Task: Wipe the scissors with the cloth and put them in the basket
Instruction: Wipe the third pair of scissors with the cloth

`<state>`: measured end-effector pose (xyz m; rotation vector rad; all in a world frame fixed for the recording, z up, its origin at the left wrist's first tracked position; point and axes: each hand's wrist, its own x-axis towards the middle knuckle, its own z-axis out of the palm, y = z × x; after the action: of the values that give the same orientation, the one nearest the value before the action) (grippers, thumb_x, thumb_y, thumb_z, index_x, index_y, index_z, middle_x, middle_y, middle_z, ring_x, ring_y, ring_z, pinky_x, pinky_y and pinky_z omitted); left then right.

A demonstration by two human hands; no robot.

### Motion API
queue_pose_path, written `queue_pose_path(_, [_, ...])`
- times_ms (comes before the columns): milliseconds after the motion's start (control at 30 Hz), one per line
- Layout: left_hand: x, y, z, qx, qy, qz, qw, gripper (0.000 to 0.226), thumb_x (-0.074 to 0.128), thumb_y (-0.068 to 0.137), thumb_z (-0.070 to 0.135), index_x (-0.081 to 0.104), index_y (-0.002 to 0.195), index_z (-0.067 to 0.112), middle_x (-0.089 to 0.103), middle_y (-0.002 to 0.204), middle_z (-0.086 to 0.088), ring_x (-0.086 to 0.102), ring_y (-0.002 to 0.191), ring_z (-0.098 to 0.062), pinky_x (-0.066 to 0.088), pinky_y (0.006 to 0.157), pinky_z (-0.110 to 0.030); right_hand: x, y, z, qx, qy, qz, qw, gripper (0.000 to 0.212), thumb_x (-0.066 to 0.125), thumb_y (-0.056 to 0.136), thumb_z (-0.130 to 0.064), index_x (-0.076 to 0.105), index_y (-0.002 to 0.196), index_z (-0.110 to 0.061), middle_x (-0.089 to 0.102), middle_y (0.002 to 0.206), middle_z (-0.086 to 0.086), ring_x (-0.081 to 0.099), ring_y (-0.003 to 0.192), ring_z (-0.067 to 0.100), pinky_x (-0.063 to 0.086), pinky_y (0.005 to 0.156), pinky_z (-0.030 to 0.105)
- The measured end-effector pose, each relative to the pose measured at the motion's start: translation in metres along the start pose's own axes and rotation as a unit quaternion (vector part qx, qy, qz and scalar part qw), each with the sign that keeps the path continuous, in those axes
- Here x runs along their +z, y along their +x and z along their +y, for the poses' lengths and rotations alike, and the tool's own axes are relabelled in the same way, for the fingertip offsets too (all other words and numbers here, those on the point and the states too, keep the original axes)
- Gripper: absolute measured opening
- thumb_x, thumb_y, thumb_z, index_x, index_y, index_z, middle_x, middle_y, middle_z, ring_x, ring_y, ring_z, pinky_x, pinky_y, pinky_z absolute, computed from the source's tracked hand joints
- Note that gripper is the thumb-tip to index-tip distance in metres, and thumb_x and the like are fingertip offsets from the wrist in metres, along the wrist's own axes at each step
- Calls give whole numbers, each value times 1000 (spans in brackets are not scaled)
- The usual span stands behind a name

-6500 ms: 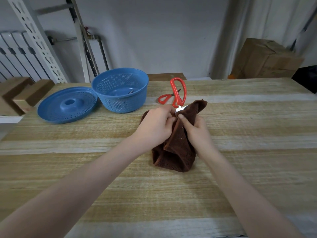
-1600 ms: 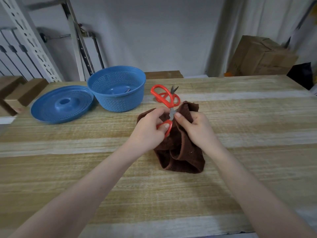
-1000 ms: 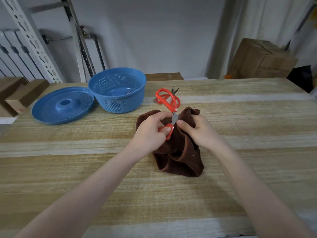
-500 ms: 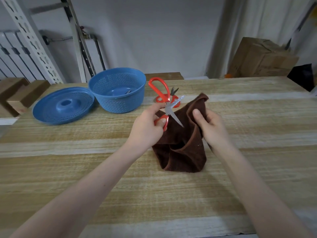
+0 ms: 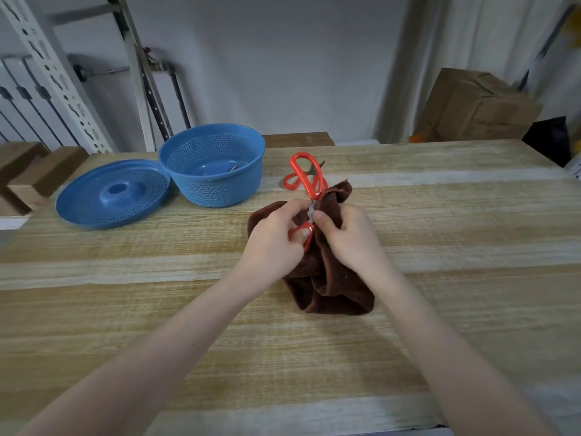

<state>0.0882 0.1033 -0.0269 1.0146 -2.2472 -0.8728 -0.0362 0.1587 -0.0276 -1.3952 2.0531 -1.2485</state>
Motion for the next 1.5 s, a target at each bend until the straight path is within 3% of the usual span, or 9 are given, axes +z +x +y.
queue_pose_path(167, [-1, 1, -2, -7, 12, -3, 1000, 42, 57, 92, 12, 55, 131, 28, 48, 62, 13, 46, 57, -2, 30, 54, -11, 3, 3, 6, -4, -36, -5, 999, 32, 51, 99, -24, 52, 67, -17, 52, 62, -6, 52, 62, 16, 34, 58, 30])
queue_pose_path(367, [-6, 4, -1, -5, 17, 17, 1000, 45, 56, 92, 12, 52, 134, 28, 45, 68, 20, 46, 69, -5, 33, 70, -22, -1, -5, 4, 43, 139, -24, 989, 16, 58, 96, -14, 63, 84, -24, 69, 81, -6, 66, 74, 6, 50, 67, 18])
queue_pose_path(533, [-5, 4, 5, 17, 30, 21, 999, 46, 56, 92, 9, 51, 133, 29, 45, 69, 19, 47, 68, -3, 33, 70, -22, -2, 1, 3, 57, 164, 2, 985, 7, 62, 94, -17, 68, 91, -15, 73, 89, 6, 70, 84, 21, 53, 78, 36])
queue_pose_path(733, [-20, 13, -14, -61, -40, 47, 996, 41, 54, 92, 9, 54, 126, 32, 68, 77, -10, 67, 80, -28, 55, 81, -46, -14, 8, 29, 167, 195, 16, 966, 20, 54, 99, -25, 64, 85, -16, 69, 85, 3, 67, 85, 22, 51, 77, 31])
queue_pose_path(833, [-24, 15, -19, -73, -36, 43, 996, 41, 53, 92, 10, 53, 127, 31, 69, 80, -13, 66, 80, -30, 55, 80, -48, -29, 16, 51, 196, 29, 22, 980, 24, 62, 94, -25, 60, 110, -7, 66, 102, 7, 64, 96, 24, 49, 81, 32])
queue_pose_path(1000, [-17, 16, -21, -85, -35, 33, 995, 41, 53, 94, 10, 52, 130, 30, 68, 85, -10, 66, 83, -27, 55, 83, -46, -38, 8, 36, 21, -133, 113, 984, 46, 63, 92, -25, 49, 133, -10, 53, 131, 5, 51, 121, 18, 41, 103, 30])
queue_pose_path(1167, [-22, 19, -25, -93, -33, 52, 994, 40, 51, 93, 9, 53, 128, 28, 69, 78, -14, 66, 76, -32, 55, 78, -51, -37, -8, 8, -86, -270, -185, 941, 24, 57, 88, -53, 65, 94, -31, 62, 100, -14, 57, 97, 9, 50, 88, 36])
queue_pose_path(1367, [-24, 15, -23, -100, -32, 48, 993, 39, 50, 93, 9, 54, 127, 29, 69, 77, -15, 68, 77, -32, 56, 77, -50, -38, -19, 13, -142, -409, 29, 901, 21, 63, 83, -10, 64, 101, -20, 58, 110, -3, 55, 103, 21, 44, 82, 32])
queue_pose_path(1500, [-23, 13, -23, -108, -39, 53, 992, 39, 50, 93, 9, 53, 128, 27, 69, 73, -9, 69, 77, -29, 57, 77, -49, -23, -25, -1, -199, -328, -56, 922, 3, 58, 90, -21, 61, 91, -21, 63, 97, -5, 58, 94, 19, 44, 71, 30])
